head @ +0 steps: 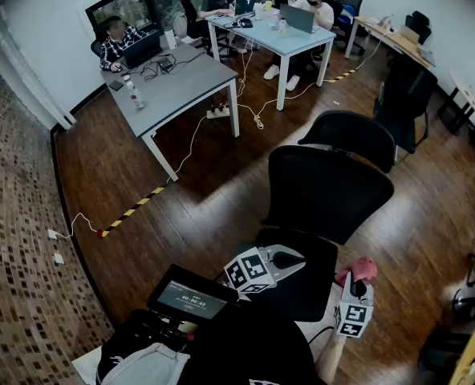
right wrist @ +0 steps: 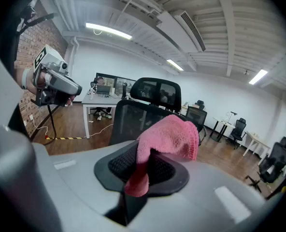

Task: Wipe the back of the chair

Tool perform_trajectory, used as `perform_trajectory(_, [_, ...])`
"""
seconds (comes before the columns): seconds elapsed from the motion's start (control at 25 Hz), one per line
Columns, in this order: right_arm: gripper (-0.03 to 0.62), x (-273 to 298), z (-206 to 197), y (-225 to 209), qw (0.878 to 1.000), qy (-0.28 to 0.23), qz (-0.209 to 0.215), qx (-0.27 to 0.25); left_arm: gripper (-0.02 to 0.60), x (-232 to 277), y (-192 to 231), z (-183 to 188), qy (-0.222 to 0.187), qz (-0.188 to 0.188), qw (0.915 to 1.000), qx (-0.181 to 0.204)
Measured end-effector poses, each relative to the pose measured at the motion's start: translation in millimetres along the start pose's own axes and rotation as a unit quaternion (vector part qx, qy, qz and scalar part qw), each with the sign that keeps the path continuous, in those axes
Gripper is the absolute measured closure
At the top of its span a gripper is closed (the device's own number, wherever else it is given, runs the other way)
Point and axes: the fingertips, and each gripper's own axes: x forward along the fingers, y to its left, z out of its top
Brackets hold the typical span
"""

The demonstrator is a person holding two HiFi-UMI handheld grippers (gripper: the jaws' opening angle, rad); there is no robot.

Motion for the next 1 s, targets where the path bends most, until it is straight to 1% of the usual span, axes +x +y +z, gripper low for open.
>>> perform_trajectory(1.0, [0.549, -6.9, -1.7, 2.8, 1.000, 0.000, -0.002, -0.001, 0.606, -1.2, -6.8, -2.4, 0.001, -0.004, 1.0000, -0.001])
